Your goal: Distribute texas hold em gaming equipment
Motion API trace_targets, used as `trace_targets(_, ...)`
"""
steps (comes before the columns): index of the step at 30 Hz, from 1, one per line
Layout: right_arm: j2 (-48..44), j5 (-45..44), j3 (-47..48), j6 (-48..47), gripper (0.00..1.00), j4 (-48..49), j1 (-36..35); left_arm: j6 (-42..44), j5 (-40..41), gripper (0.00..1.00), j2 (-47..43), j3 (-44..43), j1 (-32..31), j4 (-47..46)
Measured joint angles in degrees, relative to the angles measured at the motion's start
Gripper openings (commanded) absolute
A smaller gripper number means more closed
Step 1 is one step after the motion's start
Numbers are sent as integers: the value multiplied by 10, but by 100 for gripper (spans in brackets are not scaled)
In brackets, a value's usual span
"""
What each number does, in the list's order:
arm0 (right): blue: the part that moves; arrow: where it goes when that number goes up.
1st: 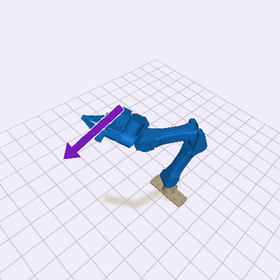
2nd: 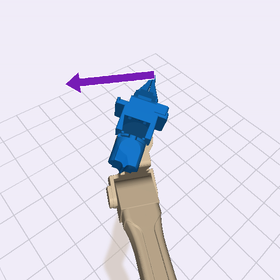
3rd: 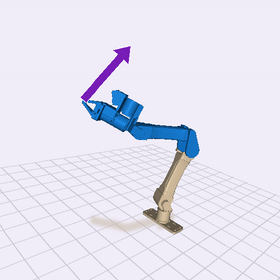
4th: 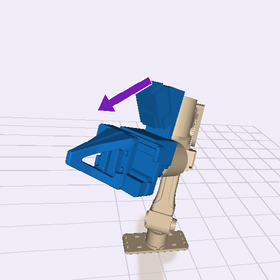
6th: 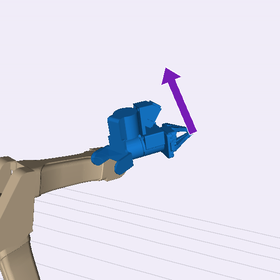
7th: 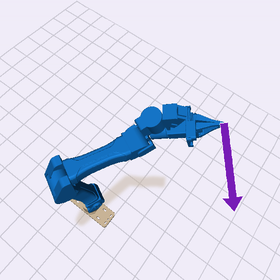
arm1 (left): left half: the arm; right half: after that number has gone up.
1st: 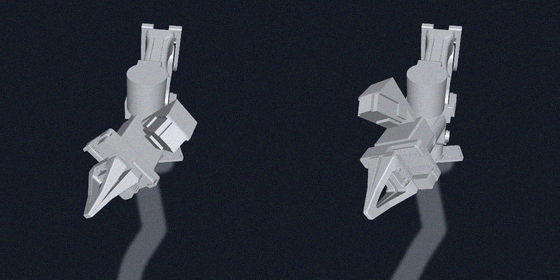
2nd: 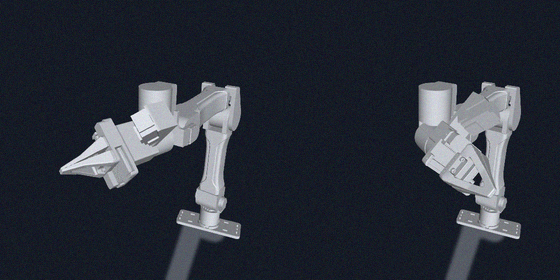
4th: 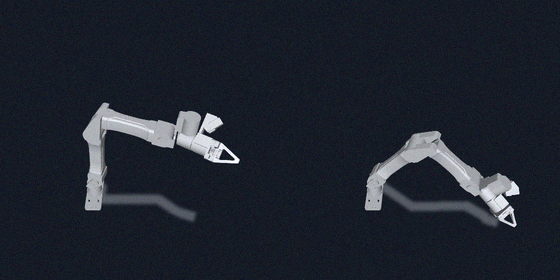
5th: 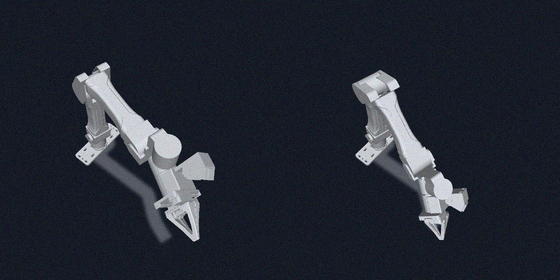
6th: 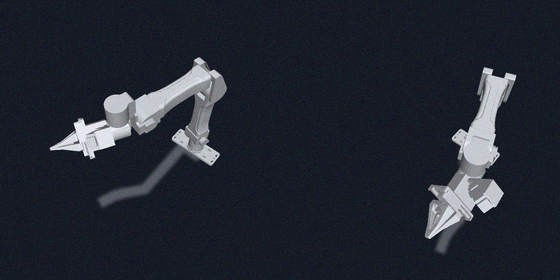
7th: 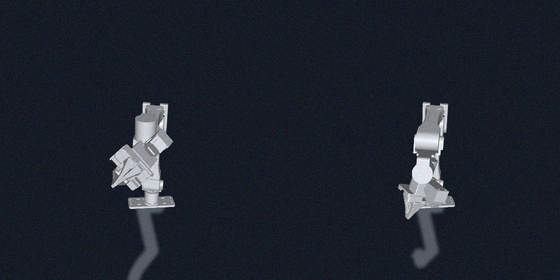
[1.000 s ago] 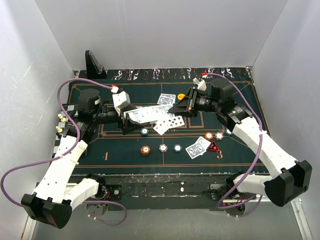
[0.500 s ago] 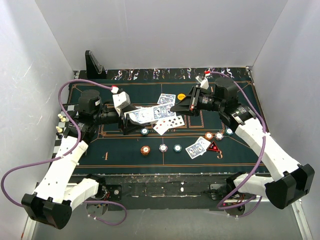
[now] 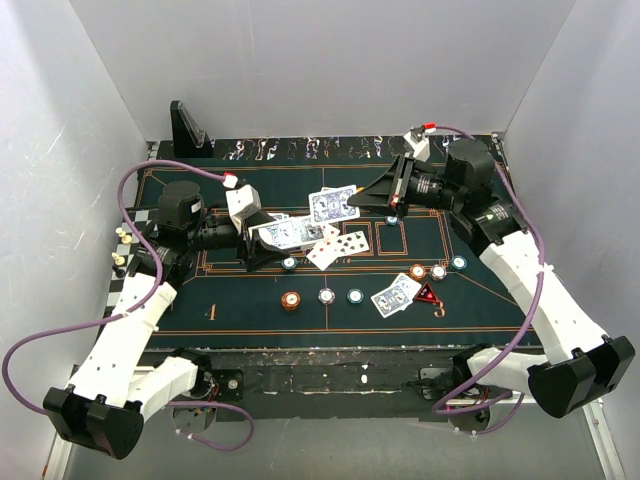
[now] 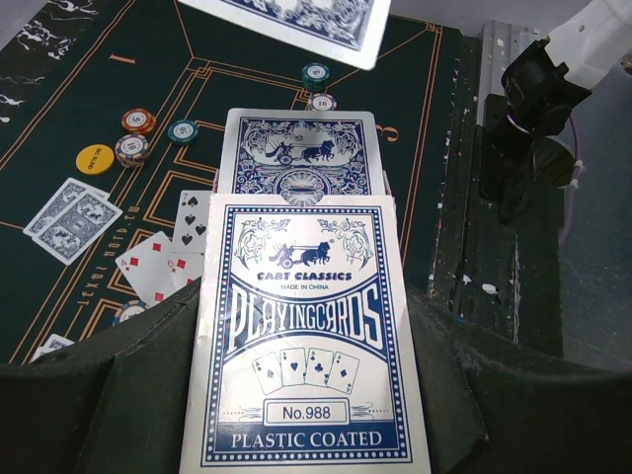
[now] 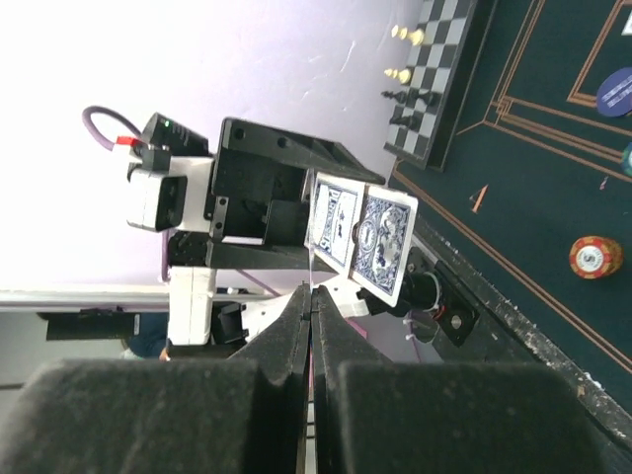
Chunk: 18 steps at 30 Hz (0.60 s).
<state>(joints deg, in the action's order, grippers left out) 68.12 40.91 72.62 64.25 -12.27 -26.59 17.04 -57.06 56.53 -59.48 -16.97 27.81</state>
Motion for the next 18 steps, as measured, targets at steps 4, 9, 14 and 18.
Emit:
trace_targets(4, 9, -18, 52, -63, 1, -72, 30, -1, 0, 10, -1, 0, 0, 0)
trace_targets(9, 47, -119, 165, -194, 1, -209, 47, -1, 0, 10, -3, 0, 0, 1)
trace_targets(14, 92, -269, 191, -306, 1, -299, 43, -2, 1, 11, -6, 0, 0, 5)
trace_targets(18, 158, -404, 190, -358, 1, -341, 24, -4, 1, 11, -7, -1, 0, 7)
